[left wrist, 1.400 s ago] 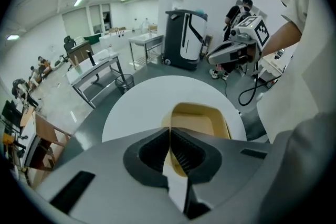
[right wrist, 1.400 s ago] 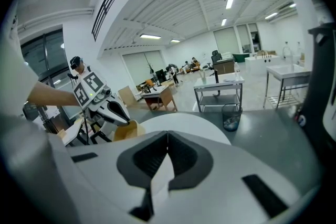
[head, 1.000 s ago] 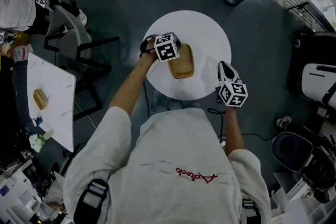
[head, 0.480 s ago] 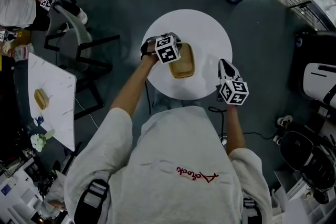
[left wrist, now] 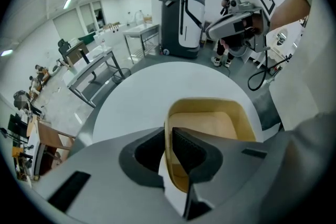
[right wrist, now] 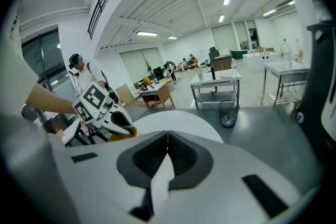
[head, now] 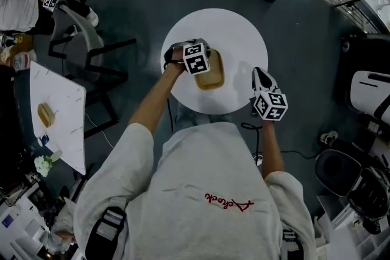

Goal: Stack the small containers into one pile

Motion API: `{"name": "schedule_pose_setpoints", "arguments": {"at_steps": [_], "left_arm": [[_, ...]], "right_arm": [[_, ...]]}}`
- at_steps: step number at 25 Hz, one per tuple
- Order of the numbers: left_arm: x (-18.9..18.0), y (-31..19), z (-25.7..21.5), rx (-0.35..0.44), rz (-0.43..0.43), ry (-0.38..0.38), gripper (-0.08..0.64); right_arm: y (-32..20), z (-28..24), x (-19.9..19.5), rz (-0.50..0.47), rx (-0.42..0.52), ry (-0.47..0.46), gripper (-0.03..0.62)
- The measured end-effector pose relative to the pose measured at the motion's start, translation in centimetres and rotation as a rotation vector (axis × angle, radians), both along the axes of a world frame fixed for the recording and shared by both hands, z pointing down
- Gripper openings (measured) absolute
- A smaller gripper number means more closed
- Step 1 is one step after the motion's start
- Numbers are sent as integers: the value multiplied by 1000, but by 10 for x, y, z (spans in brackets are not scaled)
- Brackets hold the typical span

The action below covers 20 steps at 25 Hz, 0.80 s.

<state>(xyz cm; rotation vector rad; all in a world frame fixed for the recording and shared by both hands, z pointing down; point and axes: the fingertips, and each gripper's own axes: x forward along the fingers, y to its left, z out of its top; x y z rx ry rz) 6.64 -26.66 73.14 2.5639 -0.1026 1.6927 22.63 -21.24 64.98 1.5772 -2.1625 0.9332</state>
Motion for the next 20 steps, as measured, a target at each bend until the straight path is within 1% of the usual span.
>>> {"name": "schedule_pose_setpoints", "arguments": {"at_steps": [1, 3, 6, 9, 13, 16, 20], "left_arm": [[0, 0, 2, 0, -2, -1, 25], [-2, -1, 4, 7, -10, -4, 51], [-4, -5, 5, 9, -40, 7, 62], [-7, -11, 7, 15, -64, 10, 112], [-4, -11, 11, 25, -47, -11, 120], [-8, -8, 19, 29, -54, -20, 120], [-12, -7, 25, 35, -80, -12, 118]], "right_arm": [[0, 0, 0, 1, 1, -1, 21], [-1, 1, 0, 1, 3, -2, 21], [0, 2, 0, 1, 0, -3, 21], [0, 3, -1, -1, -4, -4, 21], [2, 4, 2, 0, -10, -3, 21], [4, 6, 3, 0, -14, -1, 21], [5, 6, 4, 2, -18, 2, 21]]}}
